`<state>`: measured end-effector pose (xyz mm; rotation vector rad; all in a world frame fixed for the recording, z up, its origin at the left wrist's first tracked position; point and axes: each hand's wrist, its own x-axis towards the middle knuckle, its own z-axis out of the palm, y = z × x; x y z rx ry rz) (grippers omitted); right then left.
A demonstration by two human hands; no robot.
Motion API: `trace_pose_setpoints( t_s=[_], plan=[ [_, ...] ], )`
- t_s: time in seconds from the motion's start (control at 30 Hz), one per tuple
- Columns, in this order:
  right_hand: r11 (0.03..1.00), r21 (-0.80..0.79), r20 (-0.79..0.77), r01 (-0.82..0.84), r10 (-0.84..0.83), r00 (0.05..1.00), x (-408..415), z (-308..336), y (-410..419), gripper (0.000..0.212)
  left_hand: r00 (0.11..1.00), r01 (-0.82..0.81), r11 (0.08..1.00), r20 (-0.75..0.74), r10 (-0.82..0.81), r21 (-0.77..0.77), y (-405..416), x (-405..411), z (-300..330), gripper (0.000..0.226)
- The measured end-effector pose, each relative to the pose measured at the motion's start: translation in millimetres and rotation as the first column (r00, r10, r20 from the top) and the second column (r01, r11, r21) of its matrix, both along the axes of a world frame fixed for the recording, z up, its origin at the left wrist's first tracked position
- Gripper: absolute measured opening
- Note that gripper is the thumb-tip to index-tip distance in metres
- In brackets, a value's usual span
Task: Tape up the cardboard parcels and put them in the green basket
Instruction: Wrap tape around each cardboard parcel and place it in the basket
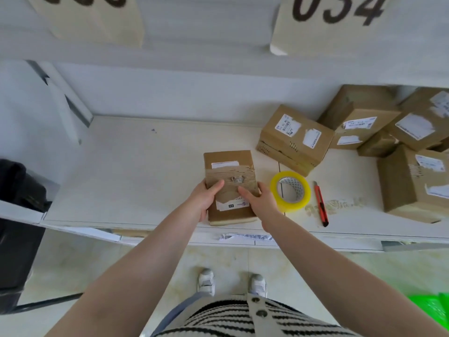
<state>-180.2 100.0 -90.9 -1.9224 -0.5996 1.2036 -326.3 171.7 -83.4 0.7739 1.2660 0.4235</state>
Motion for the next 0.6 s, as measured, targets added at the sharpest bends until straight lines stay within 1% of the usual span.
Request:
trace_pose_setpoints(
  t_s=[0.07,0.1,0.2,0.23,0.3,0.37,0.4,0.43,0.47,0.5,0.57,0.6],
  plan=[
    [0.994,-0.012,0.184,-0.107,0.108,0.977,10,-4,-3,0.052,0.999,0.020,1.000,-0.032,-0.020,0.000,-1,3,-3,0.036],
    [0.991,-0.003,0.283,-0.135,0.130,0.950,16,-6,-4,0.048,0.998,0.036,0.999,-0.051,-0.036,0.007,0,5,-6,0.039],
    [0.994,0.037,0.501,-0.100,0.069,0.863,38,-13,-7,0.034,0.994,0.082,0.997,-0.072,-0.081,0.008,3,7,-6,0.044],
    [0.995,-0.005,0.573,-0.101,0.085,0.815,47,-16,-9,0.033,0.992,0.098,0.995,-0.079,-0.097,0.011,4,7,-5,0.044],
    [0.975,-0.177,0.662,-0.133,0.218,0.717,65,-25,-16,0.037,0.985,0.137,0.990,-0.114,-0.133,0.027,5,7,-7,0.046],
    [0.907,-0.367,0.674,-0.205,0.412,0.614,77,-32,-26,0.045,0.982,0.145,0.988,-0.124,-0.139,0.042,6,8,-7,0.044],
    [0.864,-0.439,0.674,-0.247,0.498,0.546,80,-34,-30,0.045,0.981,0.150,0.987,-0.130,-0.142,0.054,5,8,-8,0.044],
    [0.839,-0.473,0.677,-0.269,0.542,0.498,81,-35,-32,0.042,0.977,0.164,0.983,-0.152,-0.151,0.079,5,8,-9,0.046],
    [0.840,-0.469,0.687,-0.274,0.542,0.483,83,-34,-32,0.037,0.969,0.183,0.976,-0.187,-0.159,0.116,5,8,-10,0.048],
    [0.861,-0.432,0.696,-0.268,0.508,0.507,83,-30,-31,0.031,0.961,0.198,0.967,-0.228,-0.159,0.158,6,7,-11,0.051],
    [0.934,-0.265,0.673,-0.241,0.358,0.648,84,-18,-27,0.019,0.941,0.222,0.950,-0.303,-0.150,0.221,7,8,-9,0.057],
    [0.958,-0.165,0.631,-0.233,0.284,0.722,86,-10,-26,0.011,0.920,0.251,0.936,-0.362,-0.152,0.245,8,9,-7,0.063]
  ],
)
